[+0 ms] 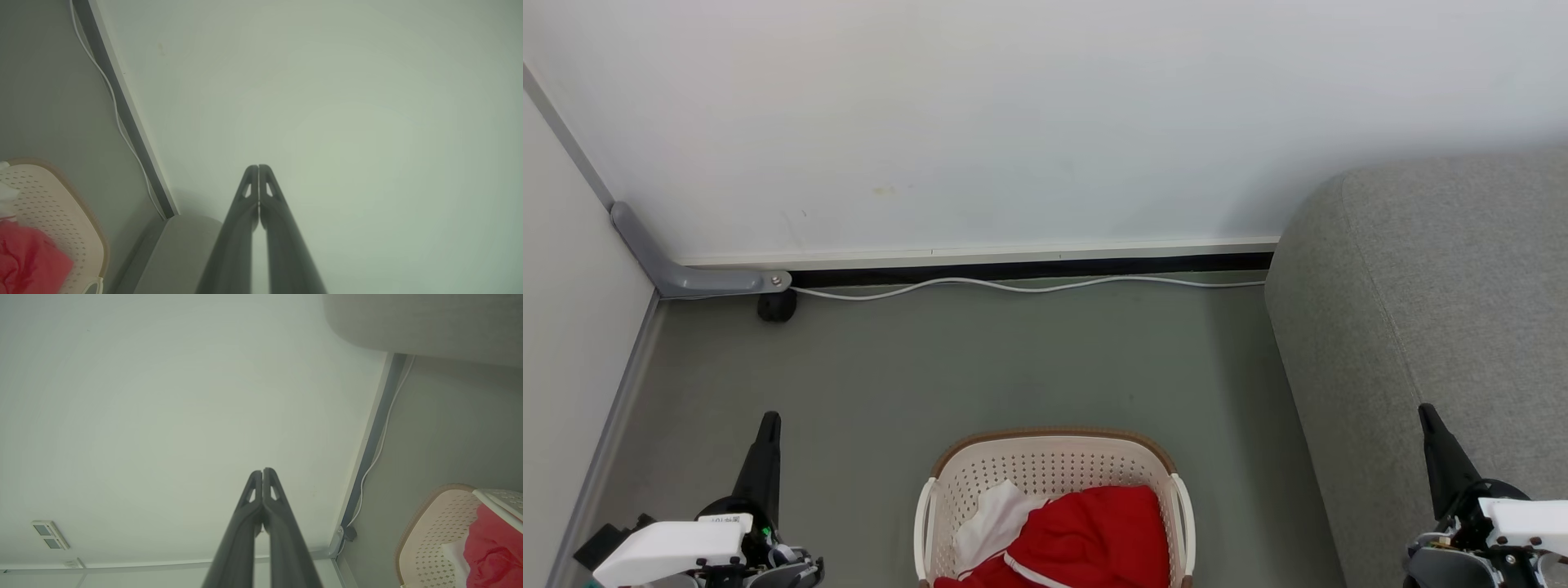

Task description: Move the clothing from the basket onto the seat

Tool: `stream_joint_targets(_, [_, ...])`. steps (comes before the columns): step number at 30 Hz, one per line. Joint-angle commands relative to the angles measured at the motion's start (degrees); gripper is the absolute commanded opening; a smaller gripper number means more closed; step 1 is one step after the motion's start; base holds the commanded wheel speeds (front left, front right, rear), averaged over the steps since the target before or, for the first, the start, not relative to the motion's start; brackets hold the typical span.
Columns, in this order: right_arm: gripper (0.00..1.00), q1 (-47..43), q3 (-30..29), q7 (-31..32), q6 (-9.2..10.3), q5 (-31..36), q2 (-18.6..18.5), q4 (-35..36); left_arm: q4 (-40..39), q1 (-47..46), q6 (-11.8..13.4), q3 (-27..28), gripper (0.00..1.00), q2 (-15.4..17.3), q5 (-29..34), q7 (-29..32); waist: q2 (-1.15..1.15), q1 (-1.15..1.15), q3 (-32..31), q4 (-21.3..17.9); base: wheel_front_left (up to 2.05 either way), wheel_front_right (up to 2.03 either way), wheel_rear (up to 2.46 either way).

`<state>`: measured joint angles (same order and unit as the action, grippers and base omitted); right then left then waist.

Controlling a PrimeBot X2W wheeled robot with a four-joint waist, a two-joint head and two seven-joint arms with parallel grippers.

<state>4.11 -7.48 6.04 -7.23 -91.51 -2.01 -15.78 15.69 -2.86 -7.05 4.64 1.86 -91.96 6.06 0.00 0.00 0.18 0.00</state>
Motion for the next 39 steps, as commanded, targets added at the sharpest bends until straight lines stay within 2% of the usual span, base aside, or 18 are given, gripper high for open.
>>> stream_joint_targets(1, [0.0,2.1,1.0,0.4,-0.25,-0.7,-0.9,1.8,-1.7,-3.3,-0.4,1.9,0.0,1.0,-0.2,0.4,0.0,0.0,0.0,0.0,0.0,0.0,0.0])
stream_joint_targets(35, [0.0,2.1,1.0,0.4,-0.25,-0.7,-0.9,1.8,-1.7,-3.3,-0.4,1.9,0.0,1.0,-0.2,0.4,0.0,0.0,0.0,0.0,0.0,0.0,0.0])
stream_joint_targets(36, [1.0,0.0,0.0,0.0,0.0,0.0,0.0,0.0,0.0,0.0,0.0,0.0,1.0,0.0,0.0,0.0,0.0,0.0,0.0,0.0,0.0,0.0,0.0])
stream_joint_targets(39, [1.0,-0.8,0.3,0.0,0.01,0.1,0.6,-1.6,1.7,0.9,0.1,-0.1,1.0,-0.7,0.0,0.0,0.0,0.0,0.0,0.0,0.0,0.0,0.0])
